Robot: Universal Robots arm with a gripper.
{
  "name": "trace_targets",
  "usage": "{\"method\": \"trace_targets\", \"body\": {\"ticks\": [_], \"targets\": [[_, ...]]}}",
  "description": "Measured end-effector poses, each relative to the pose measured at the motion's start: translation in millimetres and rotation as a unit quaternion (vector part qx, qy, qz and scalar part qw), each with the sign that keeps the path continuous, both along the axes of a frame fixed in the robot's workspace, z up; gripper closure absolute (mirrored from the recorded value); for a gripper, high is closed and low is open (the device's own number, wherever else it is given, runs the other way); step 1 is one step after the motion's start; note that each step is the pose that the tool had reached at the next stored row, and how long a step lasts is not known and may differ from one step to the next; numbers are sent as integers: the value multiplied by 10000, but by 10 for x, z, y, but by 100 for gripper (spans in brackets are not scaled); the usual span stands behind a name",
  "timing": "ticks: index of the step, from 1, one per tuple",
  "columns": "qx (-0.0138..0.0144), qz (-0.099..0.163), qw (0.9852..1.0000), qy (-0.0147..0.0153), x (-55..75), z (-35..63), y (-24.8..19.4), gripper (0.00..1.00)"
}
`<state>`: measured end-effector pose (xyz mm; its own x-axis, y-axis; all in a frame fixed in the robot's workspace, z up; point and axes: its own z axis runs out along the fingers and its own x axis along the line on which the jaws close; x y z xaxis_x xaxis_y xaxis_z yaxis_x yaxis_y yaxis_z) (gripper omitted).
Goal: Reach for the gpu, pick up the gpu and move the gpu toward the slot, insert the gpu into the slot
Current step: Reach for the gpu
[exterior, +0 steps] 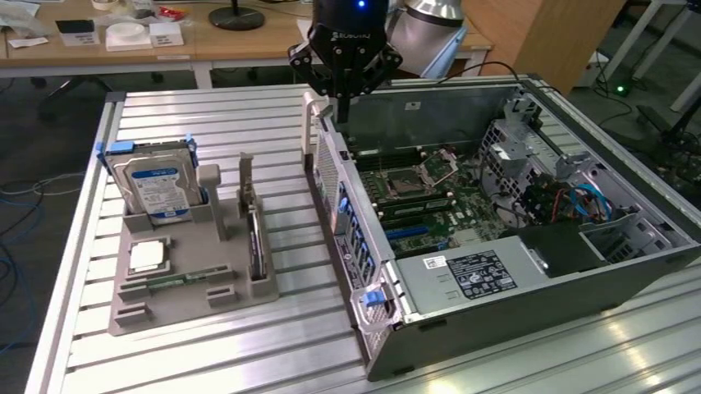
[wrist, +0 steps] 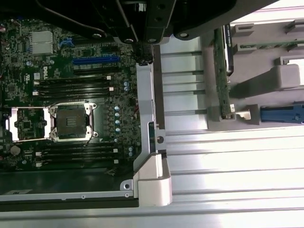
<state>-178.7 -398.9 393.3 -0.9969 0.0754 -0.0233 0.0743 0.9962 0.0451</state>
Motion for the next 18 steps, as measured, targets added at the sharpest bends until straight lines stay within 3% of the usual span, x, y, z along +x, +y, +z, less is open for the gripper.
{"method": "trace_targets", "body": {"ticks": [18], "targets": [[0,19,10000,0,-419,0,0,89]]}}
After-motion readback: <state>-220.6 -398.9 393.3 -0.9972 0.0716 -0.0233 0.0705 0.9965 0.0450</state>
